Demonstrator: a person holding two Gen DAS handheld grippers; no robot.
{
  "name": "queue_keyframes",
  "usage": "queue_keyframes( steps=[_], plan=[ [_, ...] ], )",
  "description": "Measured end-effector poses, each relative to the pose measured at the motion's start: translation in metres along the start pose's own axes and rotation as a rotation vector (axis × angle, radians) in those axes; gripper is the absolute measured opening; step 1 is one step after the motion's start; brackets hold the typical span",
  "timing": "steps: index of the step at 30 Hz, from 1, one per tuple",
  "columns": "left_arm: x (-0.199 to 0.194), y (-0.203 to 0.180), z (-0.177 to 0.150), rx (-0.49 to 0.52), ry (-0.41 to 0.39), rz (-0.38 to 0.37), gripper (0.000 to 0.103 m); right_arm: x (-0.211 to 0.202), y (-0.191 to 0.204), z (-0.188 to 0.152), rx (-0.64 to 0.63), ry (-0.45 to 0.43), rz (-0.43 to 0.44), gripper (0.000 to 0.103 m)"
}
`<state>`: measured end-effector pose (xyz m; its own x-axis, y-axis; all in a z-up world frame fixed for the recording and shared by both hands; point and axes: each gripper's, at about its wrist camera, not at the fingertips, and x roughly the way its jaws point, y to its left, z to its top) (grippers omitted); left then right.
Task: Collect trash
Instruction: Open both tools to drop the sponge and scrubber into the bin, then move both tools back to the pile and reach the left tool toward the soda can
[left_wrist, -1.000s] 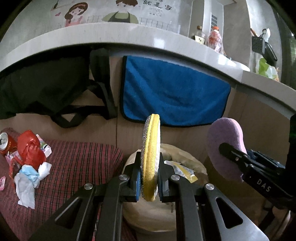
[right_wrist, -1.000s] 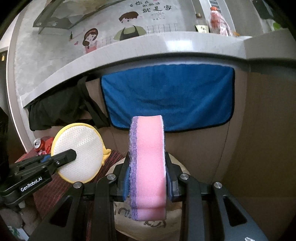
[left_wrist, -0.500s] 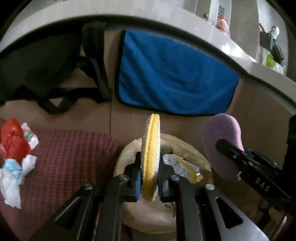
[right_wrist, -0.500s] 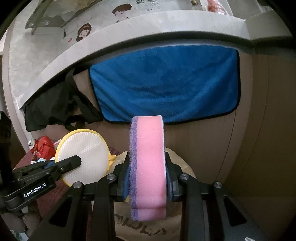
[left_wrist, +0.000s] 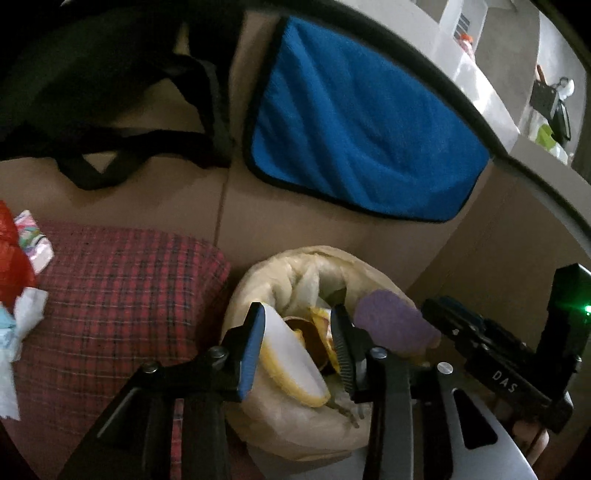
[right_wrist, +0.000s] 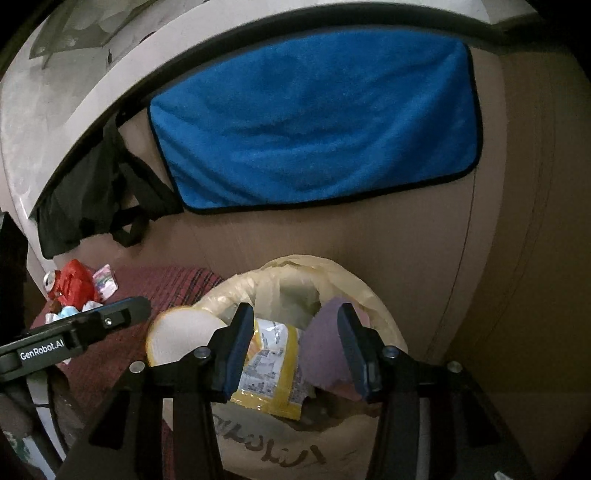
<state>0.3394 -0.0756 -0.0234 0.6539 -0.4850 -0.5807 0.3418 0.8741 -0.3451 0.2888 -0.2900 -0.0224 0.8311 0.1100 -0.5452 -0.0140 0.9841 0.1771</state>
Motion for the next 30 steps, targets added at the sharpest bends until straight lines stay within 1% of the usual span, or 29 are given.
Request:
queue_keyframes(
  steps=[7, 13, 17, 23, 28, 30],
  plan=[
    [-0.043, 0.035, 0.006, -0.049, -0.06, 0.04, 0.038, -0.022, 0.021, 0.008, -0.033, -0.037, -0.003, 0.045],
    [-0.086, 0.073, 0.003, -0.061, -0.114, 0.102, 0.038, -0.036, 0.057, 0.011, -0.07, -0.065, 0.023, 0.045],
    [-0.122, 0.107, -0.005, -0.085, -0.154, 0.153, 0.038, -0.039, 0.094, 0.01, -0.129, -0.073, 0.047, 0.045],
    [-0.183, 0.168, -0.018, -0.144, -0.222, 0.245, 0.038, -0.03, 0.154, 0.003, -0.177, -0.06, 0.13, 0.045],
    [-0.23, 0.223, -0.032, -0.197, -0.262, 0.326, 0.038, -0.016, 0.205, -0.01, -0.219, -0.02, 0.186, 0.045],
    [-0.245, 0.244, -0.039, -0.217, -0.272, 0.353, 0.038, -0.007, 0.228, -0.014, -0.24, 0.013, 0.216, 0.045]
  ],
)
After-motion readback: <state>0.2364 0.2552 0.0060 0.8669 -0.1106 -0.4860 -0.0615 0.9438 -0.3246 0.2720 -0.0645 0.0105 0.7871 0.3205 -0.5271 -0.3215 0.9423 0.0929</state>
